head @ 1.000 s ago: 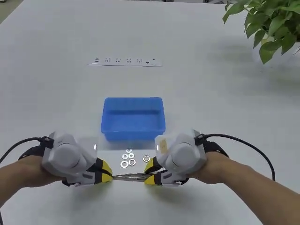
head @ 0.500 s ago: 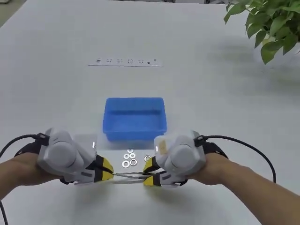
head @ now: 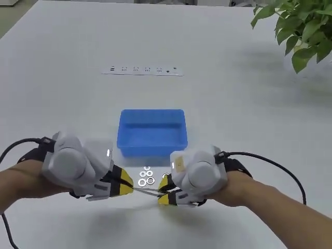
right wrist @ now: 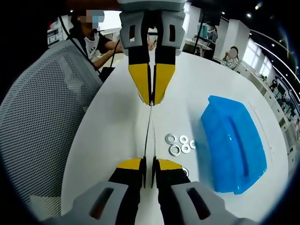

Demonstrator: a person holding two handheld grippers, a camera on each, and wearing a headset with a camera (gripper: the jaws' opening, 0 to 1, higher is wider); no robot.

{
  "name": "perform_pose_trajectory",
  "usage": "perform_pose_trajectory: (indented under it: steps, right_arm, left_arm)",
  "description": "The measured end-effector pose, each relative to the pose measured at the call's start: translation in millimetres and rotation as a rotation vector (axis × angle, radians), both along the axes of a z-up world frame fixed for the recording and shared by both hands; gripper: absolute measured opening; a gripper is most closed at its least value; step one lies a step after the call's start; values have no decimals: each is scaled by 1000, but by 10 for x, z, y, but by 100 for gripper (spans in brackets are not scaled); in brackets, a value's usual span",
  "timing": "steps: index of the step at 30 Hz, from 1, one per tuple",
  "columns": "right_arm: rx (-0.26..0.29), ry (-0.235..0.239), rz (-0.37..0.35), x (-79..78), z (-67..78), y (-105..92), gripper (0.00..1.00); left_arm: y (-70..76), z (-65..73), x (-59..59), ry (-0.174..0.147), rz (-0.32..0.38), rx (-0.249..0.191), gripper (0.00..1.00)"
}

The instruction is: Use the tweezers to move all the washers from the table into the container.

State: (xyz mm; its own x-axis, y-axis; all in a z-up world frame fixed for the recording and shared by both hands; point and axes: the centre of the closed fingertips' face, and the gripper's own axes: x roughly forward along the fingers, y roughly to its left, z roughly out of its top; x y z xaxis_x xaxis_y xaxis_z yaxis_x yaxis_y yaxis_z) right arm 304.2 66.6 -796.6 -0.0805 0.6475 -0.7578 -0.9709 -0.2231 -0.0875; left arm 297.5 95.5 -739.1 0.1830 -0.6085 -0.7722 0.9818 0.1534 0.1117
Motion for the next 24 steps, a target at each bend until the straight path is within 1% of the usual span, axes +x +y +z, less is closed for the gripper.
perform_pose_trajectory:
  steps: [4, 9, 11, 13, 17, 21, 24]
  right_arm:
    - [19, -7, -16, 11, 46, 27, 12]
    - [50, 5, -34, 7, 106, 70, 12]
    - [58, 5, -39, 7, 123, 89, 12]
    - [66, 10, -42, -2, 138, 108, 12]
    - [79, 14, -50, -12, 160, 140, 12]
    - [91, 21, -52, -34, 173, 173, 12]
    - [104, 31, -57, -51, 182, 202, 12]
  left_arm:
    - [-33, 108, 5, -9, -17, -1, 5]
    - [-49, 225, 16, -15, -43, 7, 5]
    - [-74, 277, 18, -20, -52, 4, 5]
    - [-104, 327, 11, -18, -61, -5, 5]
    - [-122, 367, 11, -21, -75, -4, 5]
    - [-147, 398, -3, -16, -88, -9, 5]
    - [-189, 429, -4, -16, -93, -25, 5]
